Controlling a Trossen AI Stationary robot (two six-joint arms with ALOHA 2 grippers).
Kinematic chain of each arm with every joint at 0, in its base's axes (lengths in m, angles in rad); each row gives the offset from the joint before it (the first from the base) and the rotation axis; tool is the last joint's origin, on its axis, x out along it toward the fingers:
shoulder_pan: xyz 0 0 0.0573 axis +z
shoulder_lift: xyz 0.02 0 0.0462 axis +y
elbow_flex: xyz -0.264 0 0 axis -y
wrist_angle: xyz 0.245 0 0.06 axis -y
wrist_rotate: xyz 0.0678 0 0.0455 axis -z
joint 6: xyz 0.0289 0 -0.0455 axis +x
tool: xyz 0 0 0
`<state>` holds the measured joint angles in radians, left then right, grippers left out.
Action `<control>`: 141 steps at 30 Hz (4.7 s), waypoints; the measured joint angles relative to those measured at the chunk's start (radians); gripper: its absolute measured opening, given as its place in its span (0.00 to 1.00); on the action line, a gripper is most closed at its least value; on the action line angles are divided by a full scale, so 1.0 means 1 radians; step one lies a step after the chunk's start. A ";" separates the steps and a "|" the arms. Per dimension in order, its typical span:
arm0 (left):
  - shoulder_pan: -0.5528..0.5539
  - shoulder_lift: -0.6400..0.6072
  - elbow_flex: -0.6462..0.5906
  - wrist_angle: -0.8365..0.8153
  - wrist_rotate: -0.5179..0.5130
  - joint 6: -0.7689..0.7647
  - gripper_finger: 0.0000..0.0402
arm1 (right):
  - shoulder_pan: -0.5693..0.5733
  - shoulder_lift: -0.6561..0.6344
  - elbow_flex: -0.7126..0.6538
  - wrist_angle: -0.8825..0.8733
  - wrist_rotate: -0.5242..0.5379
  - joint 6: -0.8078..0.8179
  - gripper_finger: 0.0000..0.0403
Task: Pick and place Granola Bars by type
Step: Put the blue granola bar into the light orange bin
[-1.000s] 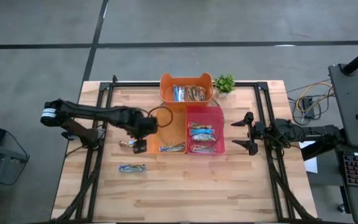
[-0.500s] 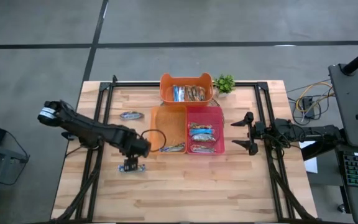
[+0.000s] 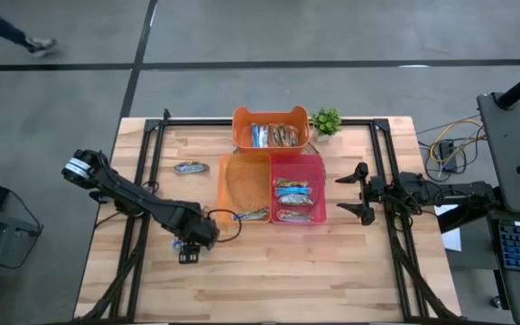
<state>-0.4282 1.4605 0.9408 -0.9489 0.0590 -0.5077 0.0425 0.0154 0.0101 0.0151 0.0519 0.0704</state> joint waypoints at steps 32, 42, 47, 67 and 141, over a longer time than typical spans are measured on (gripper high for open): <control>0.000 0.087 -0.114 0.139 -0.005 0.028 0.55 | 0.000 0.000 0.000 0.000 0.000 -0.002 0.89; 0.000 0.087 -0.113 0.156 -0.016 0.002 0.17 | 0.000 0.000 0.000 0.000 0.000 -0.002 0.89; 0.000 0.064 -0.104 0.149 -0.017 -0.026 0.03 | 0.000 0.000 0.000 0.000 0.000 -0.002 0.89; 0.002 -0.038 0.145 -0.372 -0.054 0.097 0.01 | 0.000 0.000 0.000 0.000 0.000 0.000 0.89; 0.447 0.705 0.877 -0.292 -0.139 0.631 0.00 | 0.000 0.000 0.000 0.000 0.000 -0.002 0.89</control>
<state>0.0189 2.1654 1.8175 -1.2407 -0.0799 0.1238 0.0428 0.0158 0.0101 0.0151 0.0517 0.0687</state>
